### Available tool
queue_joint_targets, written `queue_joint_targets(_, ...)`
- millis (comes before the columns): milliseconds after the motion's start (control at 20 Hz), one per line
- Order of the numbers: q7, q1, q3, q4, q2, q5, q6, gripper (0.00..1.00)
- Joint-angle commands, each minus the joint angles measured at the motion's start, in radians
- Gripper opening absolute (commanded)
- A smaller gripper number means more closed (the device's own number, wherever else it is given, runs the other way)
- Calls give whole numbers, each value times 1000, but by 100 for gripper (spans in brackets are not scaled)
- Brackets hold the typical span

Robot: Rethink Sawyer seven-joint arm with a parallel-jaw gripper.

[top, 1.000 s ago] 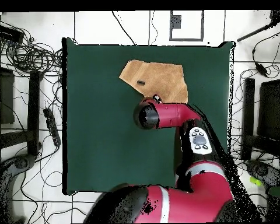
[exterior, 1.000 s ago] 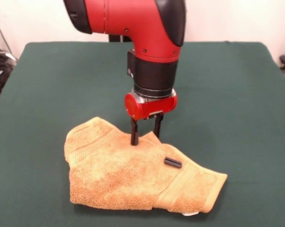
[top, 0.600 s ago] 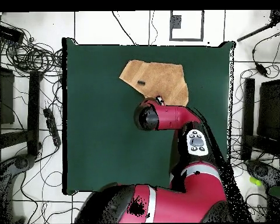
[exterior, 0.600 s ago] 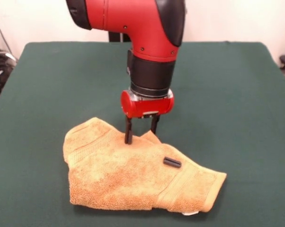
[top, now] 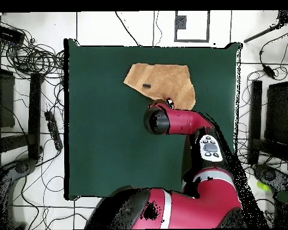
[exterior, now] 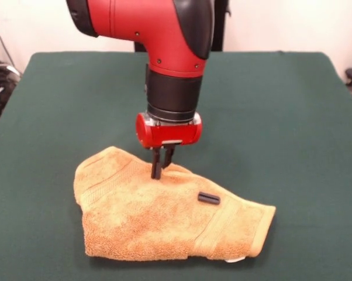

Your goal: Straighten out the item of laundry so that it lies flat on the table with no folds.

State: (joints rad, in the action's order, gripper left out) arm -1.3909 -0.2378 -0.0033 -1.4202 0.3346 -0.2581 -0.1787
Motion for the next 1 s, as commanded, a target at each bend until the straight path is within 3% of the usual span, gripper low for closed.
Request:
queue_joint_targets(50, -125, -62, 67, -69, -157, 25, -117, 0)
queue_joint_targets(450, 3, -120, 148, 80, -197, 70, -387, 0)
queue_joint_targets(800, 180, -203, 311, 230, -266, 81, -584, 0)
queue_joint_targets(1000, 202, -192, 348, 351, -308, 84, -728, 0)
